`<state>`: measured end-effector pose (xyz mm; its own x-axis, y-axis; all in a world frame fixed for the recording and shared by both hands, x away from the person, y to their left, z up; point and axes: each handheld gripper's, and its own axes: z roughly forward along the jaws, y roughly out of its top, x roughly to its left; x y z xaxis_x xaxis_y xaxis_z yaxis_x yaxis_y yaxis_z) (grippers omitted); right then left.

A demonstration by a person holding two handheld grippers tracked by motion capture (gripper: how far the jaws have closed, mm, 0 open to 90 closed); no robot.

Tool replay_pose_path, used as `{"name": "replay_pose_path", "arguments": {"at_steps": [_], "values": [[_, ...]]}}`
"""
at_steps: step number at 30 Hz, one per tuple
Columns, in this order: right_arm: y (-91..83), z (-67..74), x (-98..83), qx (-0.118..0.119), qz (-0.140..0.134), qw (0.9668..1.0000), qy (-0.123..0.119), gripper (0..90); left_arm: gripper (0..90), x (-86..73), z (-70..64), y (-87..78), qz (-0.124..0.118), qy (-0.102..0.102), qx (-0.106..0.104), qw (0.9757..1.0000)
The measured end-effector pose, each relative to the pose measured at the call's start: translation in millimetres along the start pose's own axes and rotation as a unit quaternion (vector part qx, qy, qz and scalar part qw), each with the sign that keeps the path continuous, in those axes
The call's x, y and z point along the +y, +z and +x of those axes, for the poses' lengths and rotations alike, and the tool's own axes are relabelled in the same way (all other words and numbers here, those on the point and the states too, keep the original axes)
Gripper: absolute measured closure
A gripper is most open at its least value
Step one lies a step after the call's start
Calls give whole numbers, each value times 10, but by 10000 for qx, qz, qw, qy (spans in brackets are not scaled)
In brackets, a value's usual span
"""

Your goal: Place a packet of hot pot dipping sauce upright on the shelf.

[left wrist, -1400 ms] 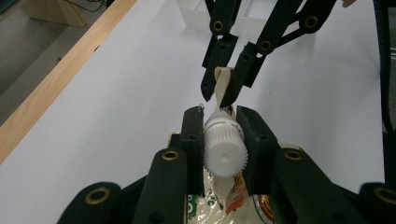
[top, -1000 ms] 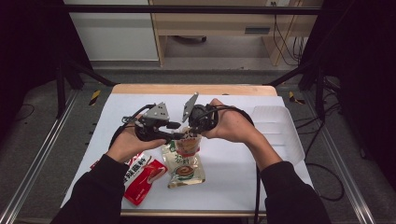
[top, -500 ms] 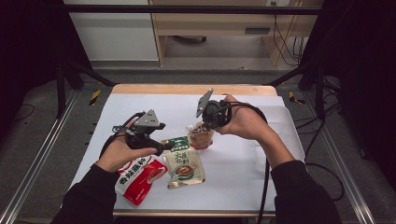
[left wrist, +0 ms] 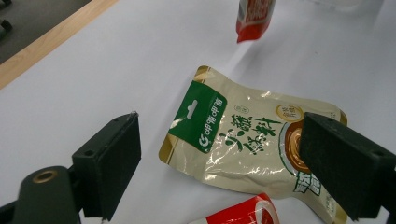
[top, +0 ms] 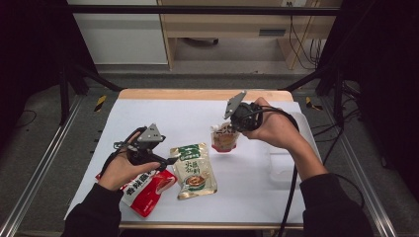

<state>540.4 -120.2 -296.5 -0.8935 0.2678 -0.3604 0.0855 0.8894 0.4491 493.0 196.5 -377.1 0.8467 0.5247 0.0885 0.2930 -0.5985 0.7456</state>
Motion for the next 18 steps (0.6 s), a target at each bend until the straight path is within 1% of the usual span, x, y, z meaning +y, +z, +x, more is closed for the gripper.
{"name": "replay_pose_path", "arguments": {"at_steps": [2,3,4,5,6,7,8,9,11,12,13,18], "values": [[-50,-30,-48,-141,-52,9999,42,883,133,-18,0,0,-17,-23,20,10000],[-75,-47,-77,-190,-72,9998,50,883,133,-49,-1,1,-31,-59,92,9999],[-97,-67,-107,-275,-93,9996,14,884,133,-49,-1,1,-31,-59,92,9999],[-115,-86,-137,-327,-117,9994,34,884,133,-75,0,6,-54,-86,104,9999],[-115,-86,-137,-327,-117,9994,34,884,133,-75,0,6,-54,-86,104,9999],[-143,-127,-195,-469,-134,9988,52,885,133,-84,1,8,-45,-95,101,9999],[-157,-149,-223,-519,-163,9985,70,885,133,-101,8,1,-31,-109,120,9999],[-157,-149,-223,-519,-163,9985,70,885,133,-101,8,1,-31,-109,120,9999],[-181,-191,-280,-631,-220,9977,129,885,133,-115,17,-9,-57,-165,115,9998],[-189,-205,-296,-651,-223,9975,138,885,133,-123,23,-13,-33,-148,135,9998],[-208,-244,-340,-724,-214,9970,185,885,133,-130,30,-16,-30,-161,136,9998],[-249,-304,-411,-798,-199,9963,250,884,129,-176,74,-74,-52,-225,227,9995]]}}
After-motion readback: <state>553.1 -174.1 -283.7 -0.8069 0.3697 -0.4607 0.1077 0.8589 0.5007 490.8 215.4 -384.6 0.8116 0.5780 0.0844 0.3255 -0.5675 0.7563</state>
